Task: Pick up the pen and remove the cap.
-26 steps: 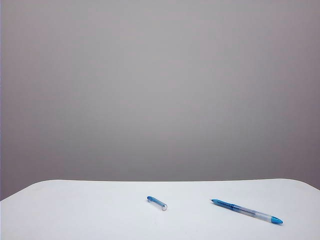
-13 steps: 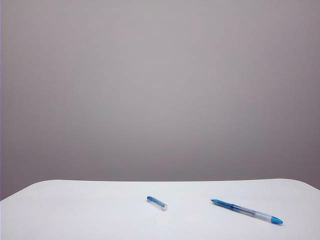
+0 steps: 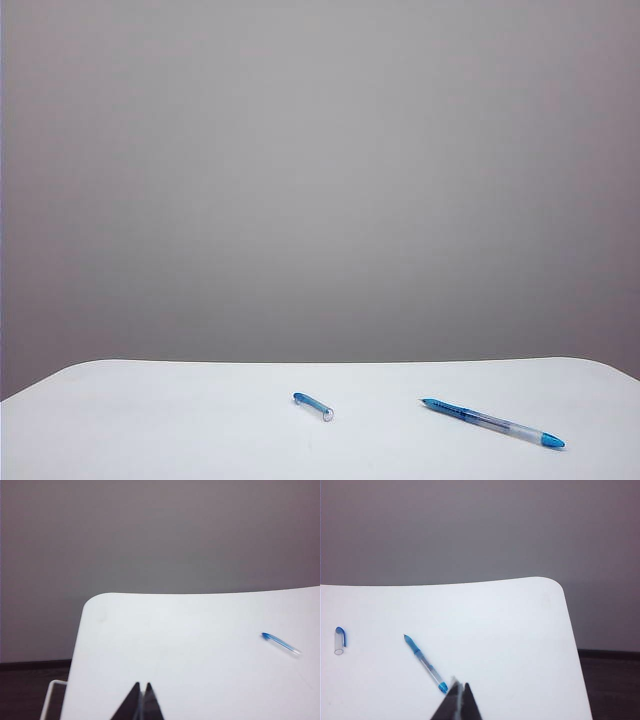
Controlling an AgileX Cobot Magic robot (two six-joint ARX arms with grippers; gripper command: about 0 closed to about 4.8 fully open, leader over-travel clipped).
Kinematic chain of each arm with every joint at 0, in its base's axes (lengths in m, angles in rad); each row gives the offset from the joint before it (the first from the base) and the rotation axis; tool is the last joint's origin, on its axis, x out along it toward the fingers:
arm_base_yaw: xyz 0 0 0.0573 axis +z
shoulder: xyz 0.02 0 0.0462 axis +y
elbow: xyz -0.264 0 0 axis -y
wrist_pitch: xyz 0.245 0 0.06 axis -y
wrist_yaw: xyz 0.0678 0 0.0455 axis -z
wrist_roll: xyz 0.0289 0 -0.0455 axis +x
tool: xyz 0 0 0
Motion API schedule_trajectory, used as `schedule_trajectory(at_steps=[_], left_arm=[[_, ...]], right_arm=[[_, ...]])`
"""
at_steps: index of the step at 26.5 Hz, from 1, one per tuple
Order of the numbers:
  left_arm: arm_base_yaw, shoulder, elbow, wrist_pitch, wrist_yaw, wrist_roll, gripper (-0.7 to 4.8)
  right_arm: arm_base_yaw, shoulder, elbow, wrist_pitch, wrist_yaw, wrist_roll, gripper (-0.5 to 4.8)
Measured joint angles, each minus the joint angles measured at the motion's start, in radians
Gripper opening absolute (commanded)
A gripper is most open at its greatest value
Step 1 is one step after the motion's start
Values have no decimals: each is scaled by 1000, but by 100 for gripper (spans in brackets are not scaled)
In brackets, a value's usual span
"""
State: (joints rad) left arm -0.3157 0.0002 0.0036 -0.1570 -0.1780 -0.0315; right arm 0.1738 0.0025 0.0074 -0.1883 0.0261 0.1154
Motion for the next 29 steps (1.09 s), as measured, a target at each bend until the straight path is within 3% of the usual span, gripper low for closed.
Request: schedule_trajectory(at_steps=[3, 4, 7, 10, 25, 29], left_arm=[[106, 0, 0, 4, 49, -3, -6], [203, 1, -2, 21, 151, -4, -6], [332, 0, 0, 42, 251, -5, -6], [405, 0, 2, -7, 267, -21, -6], [408, 0, 3, -18, 242, -50, -5], [408, 0, 3, -18, 242, -52, -1]], right_arm=[[0, 0, 0, 6, 87, 8, -1], [0, 0, 0, 12, 142, 31, -1], [0, 0, 0, 14, 146, 42, -1], [1, 0, 0, 15, 146, 42, -1], [1, 0, 0, 14, 146, 42, 0], [1, 0, 0, 11, 97, 61, 2]])
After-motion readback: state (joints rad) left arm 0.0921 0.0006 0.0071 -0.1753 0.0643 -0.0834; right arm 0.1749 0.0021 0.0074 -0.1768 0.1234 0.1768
